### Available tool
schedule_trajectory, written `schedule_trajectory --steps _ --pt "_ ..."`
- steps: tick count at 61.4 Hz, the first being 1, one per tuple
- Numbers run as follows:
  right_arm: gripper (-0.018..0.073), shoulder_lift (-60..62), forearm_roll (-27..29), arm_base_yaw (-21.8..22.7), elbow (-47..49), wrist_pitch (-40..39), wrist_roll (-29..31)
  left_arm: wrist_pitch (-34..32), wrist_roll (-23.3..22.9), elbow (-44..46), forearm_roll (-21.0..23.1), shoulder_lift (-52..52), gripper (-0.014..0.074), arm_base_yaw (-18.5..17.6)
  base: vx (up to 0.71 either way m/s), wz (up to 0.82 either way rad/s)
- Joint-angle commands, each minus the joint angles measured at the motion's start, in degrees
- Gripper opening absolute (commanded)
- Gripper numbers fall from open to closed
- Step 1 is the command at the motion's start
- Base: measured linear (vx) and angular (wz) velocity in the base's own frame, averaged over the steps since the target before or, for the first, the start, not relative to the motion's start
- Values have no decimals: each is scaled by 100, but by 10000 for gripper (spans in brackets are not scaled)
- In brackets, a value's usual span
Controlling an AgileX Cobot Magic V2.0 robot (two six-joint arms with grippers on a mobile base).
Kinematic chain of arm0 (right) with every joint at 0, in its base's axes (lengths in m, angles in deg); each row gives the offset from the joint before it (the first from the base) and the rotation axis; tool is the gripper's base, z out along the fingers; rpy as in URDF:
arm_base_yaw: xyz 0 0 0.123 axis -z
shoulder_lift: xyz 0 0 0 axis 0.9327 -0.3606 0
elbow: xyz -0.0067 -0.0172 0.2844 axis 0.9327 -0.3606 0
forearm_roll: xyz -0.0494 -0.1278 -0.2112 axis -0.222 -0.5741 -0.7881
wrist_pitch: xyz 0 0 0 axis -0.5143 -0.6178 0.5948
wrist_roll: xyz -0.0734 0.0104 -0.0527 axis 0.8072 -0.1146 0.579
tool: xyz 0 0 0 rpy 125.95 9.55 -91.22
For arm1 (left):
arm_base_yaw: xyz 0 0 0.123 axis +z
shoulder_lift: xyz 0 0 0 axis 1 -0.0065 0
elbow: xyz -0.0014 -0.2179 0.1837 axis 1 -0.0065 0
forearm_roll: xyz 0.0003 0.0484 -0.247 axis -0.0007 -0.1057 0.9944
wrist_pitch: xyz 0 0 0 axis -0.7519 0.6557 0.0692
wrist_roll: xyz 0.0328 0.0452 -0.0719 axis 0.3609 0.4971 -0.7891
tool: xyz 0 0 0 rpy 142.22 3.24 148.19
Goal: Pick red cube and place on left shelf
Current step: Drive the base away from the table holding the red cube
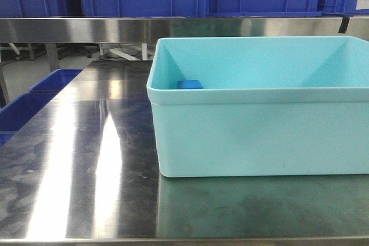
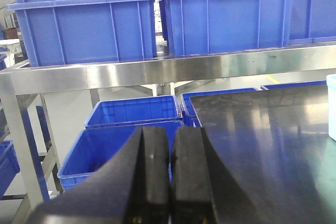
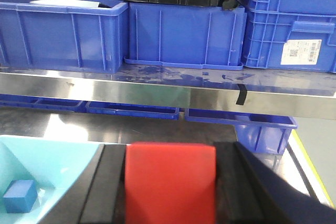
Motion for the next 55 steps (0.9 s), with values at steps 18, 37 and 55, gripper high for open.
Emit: schedule_trajectory --steps 18,37,55 --pt "57 12 -68 41 169 -444 17 -480 -10 -126 49 -34 106 9 0 0" --pt "57 12 -68 41 169 -444 17 -480 -10 -126 49 -34 106 9 0 0" --pt "57 12 -68 41 169 -438 17 -480 -10 -126 49 -34 106 9 0 0"
